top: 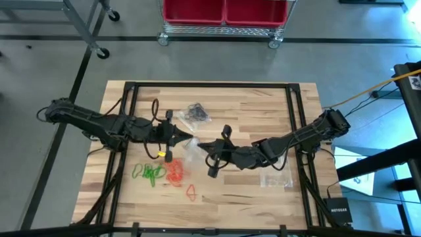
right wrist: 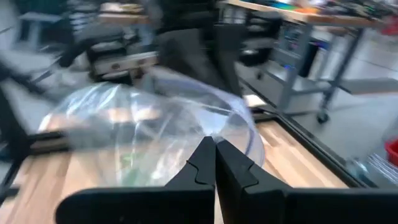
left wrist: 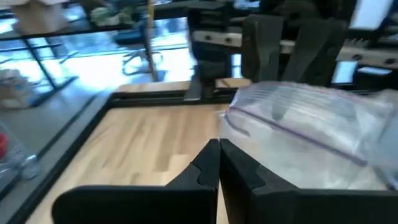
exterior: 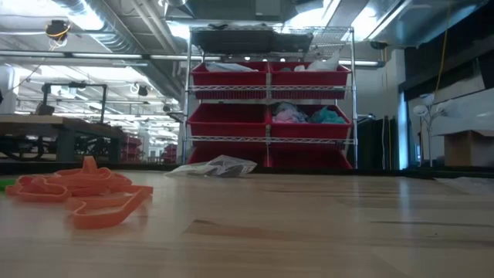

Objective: Sort rubber bands
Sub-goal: Open the transparent zip bag

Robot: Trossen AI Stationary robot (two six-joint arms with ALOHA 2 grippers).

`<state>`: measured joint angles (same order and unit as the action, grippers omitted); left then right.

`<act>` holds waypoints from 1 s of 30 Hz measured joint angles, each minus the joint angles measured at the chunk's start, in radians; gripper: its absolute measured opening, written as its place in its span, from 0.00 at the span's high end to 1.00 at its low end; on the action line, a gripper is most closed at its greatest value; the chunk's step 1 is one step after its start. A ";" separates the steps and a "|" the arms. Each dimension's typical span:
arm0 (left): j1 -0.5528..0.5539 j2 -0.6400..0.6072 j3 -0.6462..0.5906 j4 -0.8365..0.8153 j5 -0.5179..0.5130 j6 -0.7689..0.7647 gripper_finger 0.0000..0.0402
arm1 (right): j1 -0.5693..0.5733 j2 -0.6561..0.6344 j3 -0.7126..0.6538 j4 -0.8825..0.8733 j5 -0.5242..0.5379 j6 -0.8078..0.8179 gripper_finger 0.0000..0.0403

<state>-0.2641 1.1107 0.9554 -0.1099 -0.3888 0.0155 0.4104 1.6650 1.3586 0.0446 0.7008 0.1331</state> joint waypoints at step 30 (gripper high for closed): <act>-0.020 0.104 0.000 -0.347 0.065 -0.306 0.96 | -0.049 0.197 0.000 -0.462 -0.373 0.193 1.00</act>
<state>-0.2836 1.2150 0.9550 -0.4568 -0.3242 -0.2906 0.3619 1.8619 1.3582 -0.4177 0.3274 0.3265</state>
